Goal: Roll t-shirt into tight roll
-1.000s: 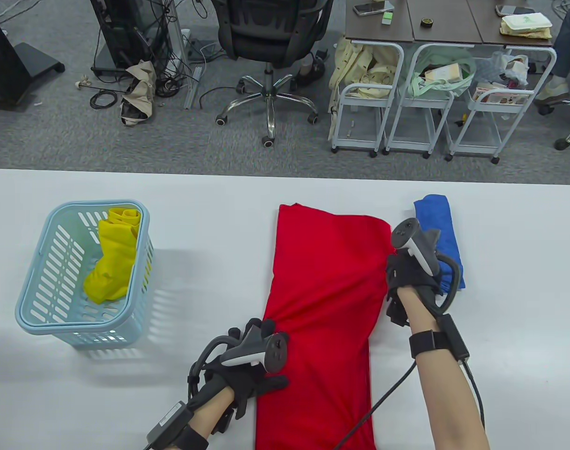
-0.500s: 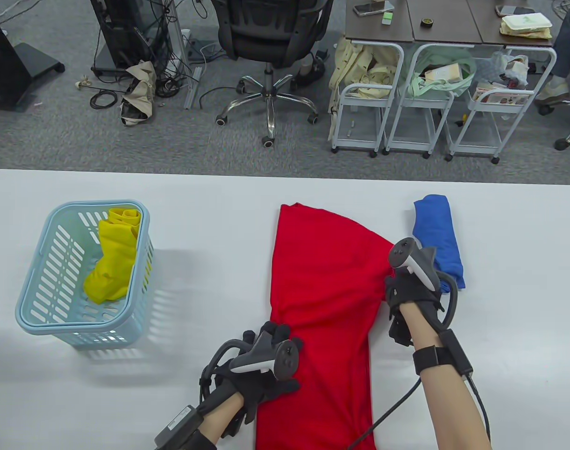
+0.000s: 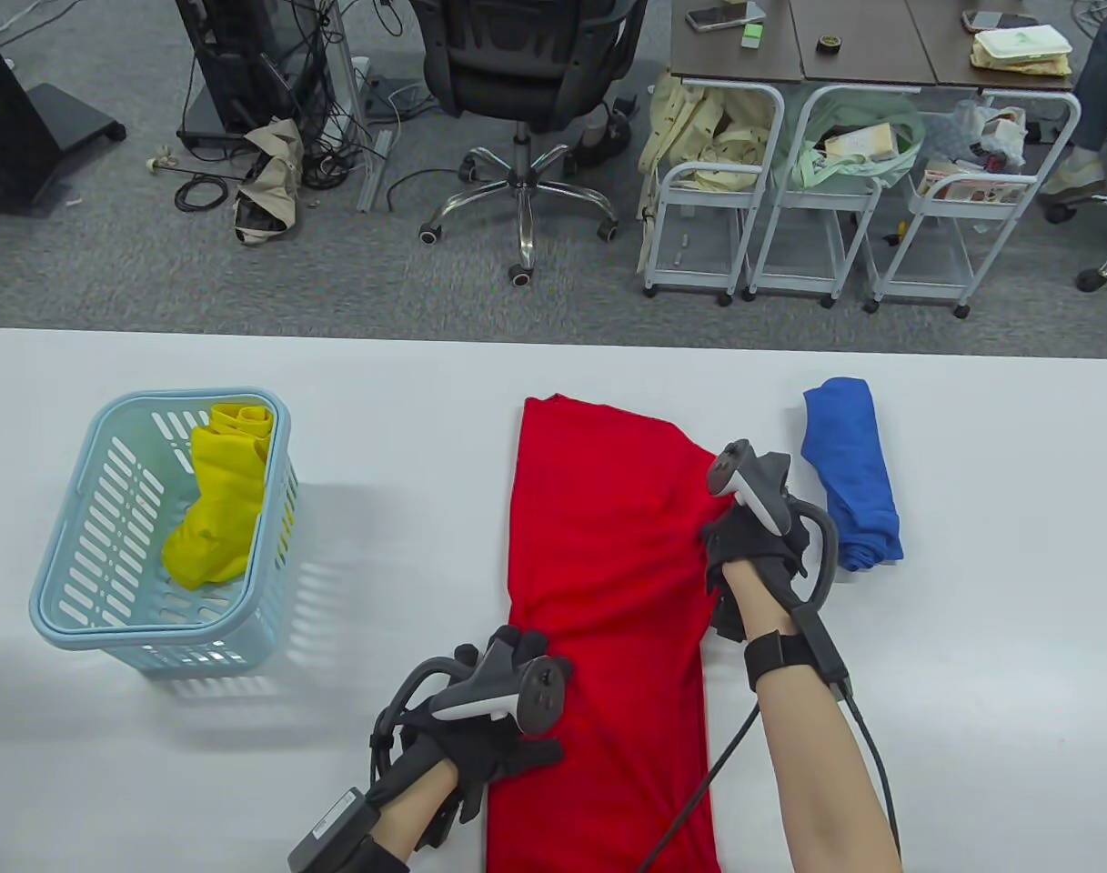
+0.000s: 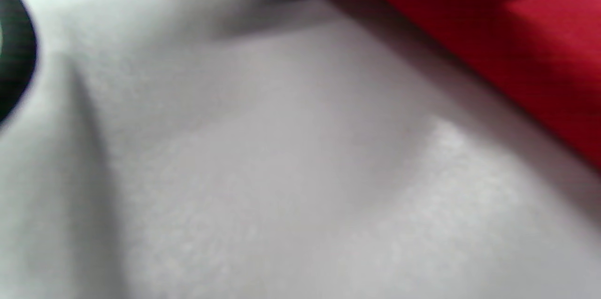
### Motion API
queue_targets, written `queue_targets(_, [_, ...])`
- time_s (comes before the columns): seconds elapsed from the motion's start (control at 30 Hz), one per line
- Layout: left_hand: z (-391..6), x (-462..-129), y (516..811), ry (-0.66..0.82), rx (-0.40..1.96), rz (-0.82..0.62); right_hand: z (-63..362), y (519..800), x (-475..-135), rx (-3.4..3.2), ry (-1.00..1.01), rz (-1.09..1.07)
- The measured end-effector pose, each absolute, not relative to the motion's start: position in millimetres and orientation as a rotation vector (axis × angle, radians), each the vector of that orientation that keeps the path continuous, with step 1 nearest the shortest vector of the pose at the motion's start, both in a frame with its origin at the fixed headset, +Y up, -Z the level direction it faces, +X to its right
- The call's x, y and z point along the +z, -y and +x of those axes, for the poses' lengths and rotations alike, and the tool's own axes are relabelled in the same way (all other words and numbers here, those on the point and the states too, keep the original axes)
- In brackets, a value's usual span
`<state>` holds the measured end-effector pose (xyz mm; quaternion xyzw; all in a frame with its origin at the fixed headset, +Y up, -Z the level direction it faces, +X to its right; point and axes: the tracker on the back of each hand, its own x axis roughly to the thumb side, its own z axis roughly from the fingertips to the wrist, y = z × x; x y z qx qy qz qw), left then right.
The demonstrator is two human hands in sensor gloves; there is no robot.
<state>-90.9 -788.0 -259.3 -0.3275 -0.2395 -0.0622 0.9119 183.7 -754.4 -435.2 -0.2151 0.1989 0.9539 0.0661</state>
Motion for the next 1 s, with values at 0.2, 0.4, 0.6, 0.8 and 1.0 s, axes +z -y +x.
queue_targets(0.2, [-91,-259,788,0.496,-0.122,-0.681,183,753,-437,2.836,-0.558,-0.693])
queue_targets(0.4, [-91,-260,788,0.498,-0.132,-0.694,172,698,-426,2.465,-0.413,-0.152])
queue_targets(0.6, [-91,-260,788,0.498,-0.129,-0.695,160,664,-406,2.44,-0.421,0.046])
queue_targets(0.8, [-91,-260,788,0.496,-0.132,-0.692,142,705,-393,2.65,-0.661,0.131])
queue_targets(1.0, [-92,-261,785,0.465,-0.15,-0.624,109,753,-372,2.888,-1.075,0.439])
